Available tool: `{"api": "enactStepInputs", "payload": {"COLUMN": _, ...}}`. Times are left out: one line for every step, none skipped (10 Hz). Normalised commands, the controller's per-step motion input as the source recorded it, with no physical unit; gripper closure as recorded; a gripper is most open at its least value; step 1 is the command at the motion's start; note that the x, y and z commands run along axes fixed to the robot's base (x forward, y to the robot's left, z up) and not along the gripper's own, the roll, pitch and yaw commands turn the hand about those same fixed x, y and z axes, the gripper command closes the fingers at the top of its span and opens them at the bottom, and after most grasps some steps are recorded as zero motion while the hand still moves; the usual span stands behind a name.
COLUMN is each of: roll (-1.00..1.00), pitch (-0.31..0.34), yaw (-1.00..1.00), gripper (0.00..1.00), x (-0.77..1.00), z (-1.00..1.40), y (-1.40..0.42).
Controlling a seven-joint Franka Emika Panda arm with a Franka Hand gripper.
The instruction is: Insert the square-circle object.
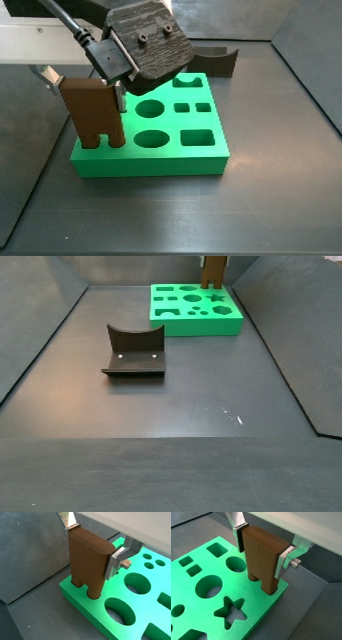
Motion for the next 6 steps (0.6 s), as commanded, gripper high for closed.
{"api": "enactStepInputs", "payload": {"roll": 0.0, "pitch": -0.256, "yaw": 0.0, "gripper": 1.0, "x": -0.2, "z": -0.35, "y": -0.05}}
{"api": "enactStepInputs", "payload": {"roll": 0.0, "pitch": -0.27, "yaw": 0.0, "gripper": 1.0, "x": -0.21, "z": -0.49, "y": -0.09}}
{"api": "enactStepInputs", "payload": {"roll": 0.0, "pitch": -0.163, "yaw": 0.0, "gripper": 1.0, "x": -0.06, "z": -0.42, "y": -0.03}}
{"api": "enactStepInputs", "payload": {"roll": 0.04, "pitch": -0.164, "yaw": 0.0, "gripper": 1.0, "x": -0.03, "z": -0.48, "y": -0.15}}
{"api": "enactStepInputs", "payload": {"roll": 0.0, "pitch": -0.08, "yaw": 0.0, "gripper": 1.0, "x": -0.03, "z": -0.04, "y": -0.03}}
{"api": "enactStepInputs", "payload": {"roll": 0.0, "pitch": 0.0, "yaw": 0.0, "gripper": 1.0, "x": 0.0, "z": 0.0, "y": 0.0}}
